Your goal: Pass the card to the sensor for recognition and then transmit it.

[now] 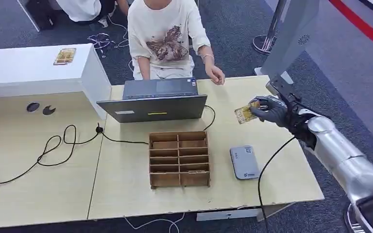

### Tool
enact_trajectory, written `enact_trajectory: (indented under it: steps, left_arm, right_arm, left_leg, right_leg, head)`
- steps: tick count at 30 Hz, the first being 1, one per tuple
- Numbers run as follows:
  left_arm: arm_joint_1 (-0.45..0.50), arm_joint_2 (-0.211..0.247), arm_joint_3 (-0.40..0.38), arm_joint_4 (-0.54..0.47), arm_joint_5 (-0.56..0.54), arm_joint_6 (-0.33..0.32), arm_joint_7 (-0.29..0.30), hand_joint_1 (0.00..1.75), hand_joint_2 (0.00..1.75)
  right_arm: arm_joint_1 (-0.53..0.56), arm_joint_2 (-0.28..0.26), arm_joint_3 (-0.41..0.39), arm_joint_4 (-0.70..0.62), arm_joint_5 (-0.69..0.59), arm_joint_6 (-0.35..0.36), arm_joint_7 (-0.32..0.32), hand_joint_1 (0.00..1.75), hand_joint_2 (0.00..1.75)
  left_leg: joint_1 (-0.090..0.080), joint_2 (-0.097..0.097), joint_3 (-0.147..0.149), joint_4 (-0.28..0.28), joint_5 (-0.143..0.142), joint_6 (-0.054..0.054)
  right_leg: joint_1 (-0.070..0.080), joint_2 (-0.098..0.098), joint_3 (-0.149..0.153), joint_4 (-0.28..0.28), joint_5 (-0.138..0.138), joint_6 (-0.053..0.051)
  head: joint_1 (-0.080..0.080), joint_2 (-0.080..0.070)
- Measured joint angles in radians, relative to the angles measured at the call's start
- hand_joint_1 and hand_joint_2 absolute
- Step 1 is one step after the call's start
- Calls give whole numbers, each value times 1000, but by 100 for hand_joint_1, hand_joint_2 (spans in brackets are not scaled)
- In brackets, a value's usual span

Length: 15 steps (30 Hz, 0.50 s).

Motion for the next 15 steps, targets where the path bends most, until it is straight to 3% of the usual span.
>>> enact_trajectory:
  steps: [15]
  left_arm:
    - [-1, 2, 0, 0, -13, -17, 0, 0, 0]
  right_arm:
    - [108, -150, -62, -127, -12, 37, 35, 175, 175]
  left_leg:
    - [0, 0, 0, 0, 0, 0]
  right_leg:
    - [0, 0, 0, 0, 0, 0]
  head:
    - [-1, 0]
